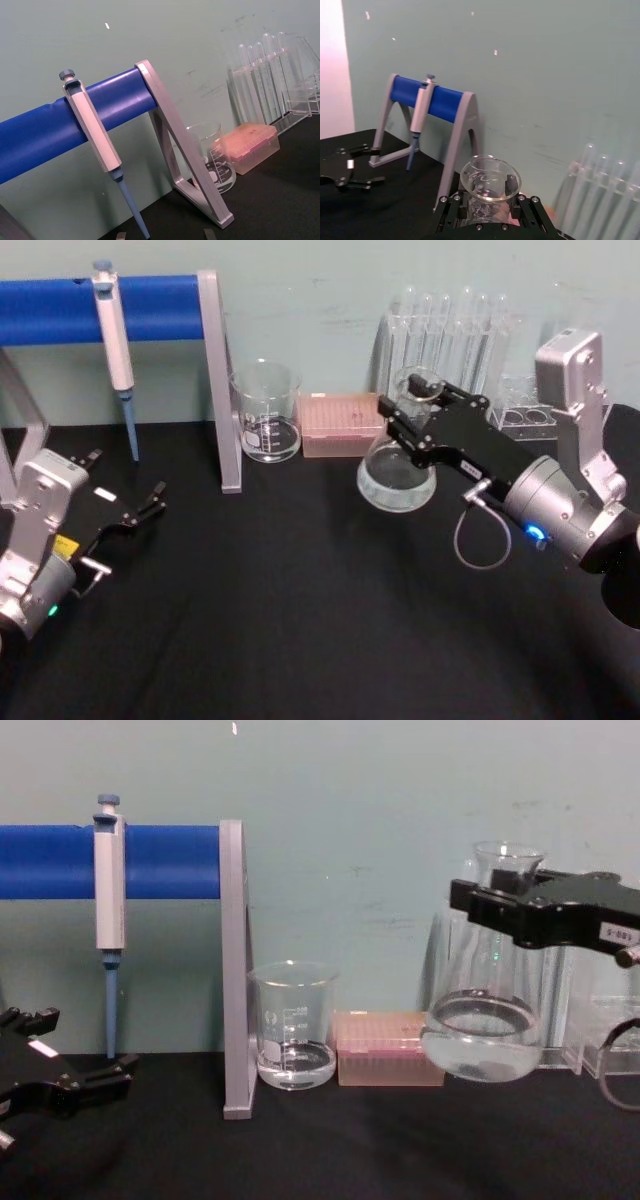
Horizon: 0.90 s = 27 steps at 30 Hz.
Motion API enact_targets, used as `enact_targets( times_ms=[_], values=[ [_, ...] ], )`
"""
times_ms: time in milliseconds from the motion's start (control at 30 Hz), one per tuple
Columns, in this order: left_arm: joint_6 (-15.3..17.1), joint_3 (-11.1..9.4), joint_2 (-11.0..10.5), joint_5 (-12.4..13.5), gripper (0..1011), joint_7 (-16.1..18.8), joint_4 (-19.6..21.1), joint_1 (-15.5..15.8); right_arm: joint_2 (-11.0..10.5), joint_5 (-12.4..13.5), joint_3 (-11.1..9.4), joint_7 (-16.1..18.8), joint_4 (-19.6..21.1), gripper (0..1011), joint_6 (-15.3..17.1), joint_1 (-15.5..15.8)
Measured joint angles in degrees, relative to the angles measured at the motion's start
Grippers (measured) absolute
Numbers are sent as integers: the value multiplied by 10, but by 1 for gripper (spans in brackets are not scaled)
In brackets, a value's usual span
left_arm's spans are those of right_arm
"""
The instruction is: Grasp the erlenmeyer flask with one hand, shake it three times, then place it back.
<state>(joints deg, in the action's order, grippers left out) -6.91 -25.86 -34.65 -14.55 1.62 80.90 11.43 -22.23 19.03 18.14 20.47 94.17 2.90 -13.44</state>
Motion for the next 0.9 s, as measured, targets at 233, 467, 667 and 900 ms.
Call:
enact_targets(
  times_ms=[233, 467, 667, 900],
  values=[
    [0, 0, 0, 0, 1000, 0, 0, 0, 2, 5, 14, 16, 7, 451, 2, 0],
    [0, 0, 0, 0, 1001, 0, 0, 0, 1, 14, 35, 38, 11, 451, 3, -4],
    [0, 0, 0, 0, 1001, 0, 0, 0, -1, 23, 56, 56, 14, 451, 3, -10],
    [0, 0, 0, 0, 1001, 0, 0, 0, -6, 32, 79, 77, 17, 451, 1, -17]
  ],
)
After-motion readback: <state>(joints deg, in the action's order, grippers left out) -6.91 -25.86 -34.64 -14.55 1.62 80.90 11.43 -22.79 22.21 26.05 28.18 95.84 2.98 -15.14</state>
